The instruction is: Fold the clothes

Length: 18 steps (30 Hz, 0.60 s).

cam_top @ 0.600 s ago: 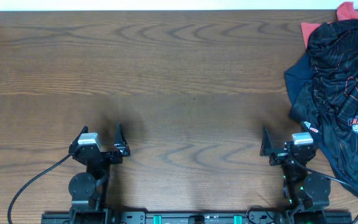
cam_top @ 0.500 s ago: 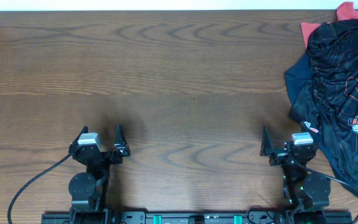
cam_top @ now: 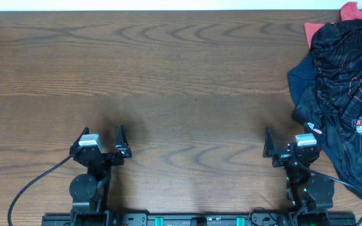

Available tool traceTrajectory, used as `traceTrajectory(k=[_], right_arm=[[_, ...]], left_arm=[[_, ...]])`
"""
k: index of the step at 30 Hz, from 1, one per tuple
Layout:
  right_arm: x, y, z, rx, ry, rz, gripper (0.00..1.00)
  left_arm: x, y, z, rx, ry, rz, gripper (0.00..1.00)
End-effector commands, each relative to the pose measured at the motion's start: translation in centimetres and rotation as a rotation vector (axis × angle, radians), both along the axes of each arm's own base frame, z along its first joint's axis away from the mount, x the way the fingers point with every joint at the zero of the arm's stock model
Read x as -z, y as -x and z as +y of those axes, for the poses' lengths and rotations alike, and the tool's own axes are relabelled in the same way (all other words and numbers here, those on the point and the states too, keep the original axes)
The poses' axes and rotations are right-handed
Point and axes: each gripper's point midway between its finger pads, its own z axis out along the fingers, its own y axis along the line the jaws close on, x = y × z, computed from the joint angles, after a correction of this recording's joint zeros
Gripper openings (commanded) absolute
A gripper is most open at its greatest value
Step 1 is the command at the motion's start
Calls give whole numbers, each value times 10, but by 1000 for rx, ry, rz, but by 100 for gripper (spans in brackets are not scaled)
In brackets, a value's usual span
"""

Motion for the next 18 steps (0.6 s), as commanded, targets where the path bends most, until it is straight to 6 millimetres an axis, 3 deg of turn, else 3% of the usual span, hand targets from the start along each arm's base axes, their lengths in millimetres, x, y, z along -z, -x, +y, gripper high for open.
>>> traceTrajectory(k=[1, 18], right_arm=[[1, 0, -2, 6, 5, -1, 99], [0, 0, -3, 13, 9, -5, 99]], left_arm=[[16, 1, 3, -15, 3, 55, 98], [11, 0, 3, -15, 3, 34, 98]])
